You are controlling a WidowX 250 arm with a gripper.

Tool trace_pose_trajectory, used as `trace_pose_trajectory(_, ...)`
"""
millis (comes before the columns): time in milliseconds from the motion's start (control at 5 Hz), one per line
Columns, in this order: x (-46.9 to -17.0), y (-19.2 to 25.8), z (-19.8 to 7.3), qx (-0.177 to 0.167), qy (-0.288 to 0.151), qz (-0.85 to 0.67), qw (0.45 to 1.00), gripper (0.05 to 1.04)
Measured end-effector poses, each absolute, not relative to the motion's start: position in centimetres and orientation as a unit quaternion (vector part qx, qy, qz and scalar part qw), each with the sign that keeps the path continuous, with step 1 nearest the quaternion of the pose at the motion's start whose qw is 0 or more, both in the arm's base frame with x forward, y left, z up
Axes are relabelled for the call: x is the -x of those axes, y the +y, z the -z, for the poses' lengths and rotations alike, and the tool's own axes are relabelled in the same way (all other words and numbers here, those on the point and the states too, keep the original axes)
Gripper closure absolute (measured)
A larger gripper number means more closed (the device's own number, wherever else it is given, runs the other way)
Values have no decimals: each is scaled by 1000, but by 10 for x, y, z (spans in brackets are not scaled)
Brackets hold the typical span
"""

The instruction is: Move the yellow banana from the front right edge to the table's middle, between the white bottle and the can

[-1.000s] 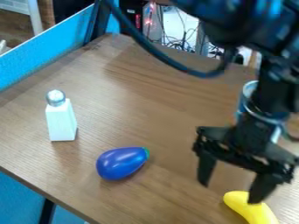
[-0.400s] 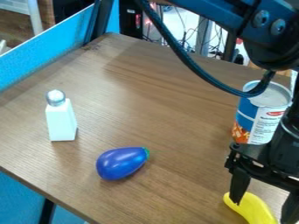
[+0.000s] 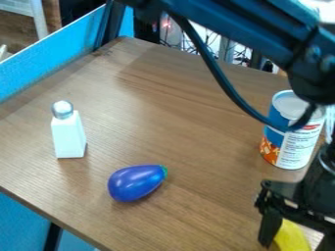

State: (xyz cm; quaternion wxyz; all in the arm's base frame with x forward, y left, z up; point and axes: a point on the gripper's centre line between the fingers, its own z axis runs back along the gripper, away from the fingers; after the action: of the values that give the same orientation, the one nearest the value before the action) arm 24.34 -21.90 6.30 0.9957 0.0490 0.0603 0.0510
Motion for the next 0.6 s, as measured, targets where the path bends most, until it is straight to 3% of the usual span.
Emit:
trace_pose_trajectory(200,-239,-222,-57,-69,80,-48,993,137)
trace_pose_trajectory(400,-237,-226,-56,-69,79,-34,994,410)
trace_pose_trajectory(600,-233,-218,-57,-78,79,-19,994,472)
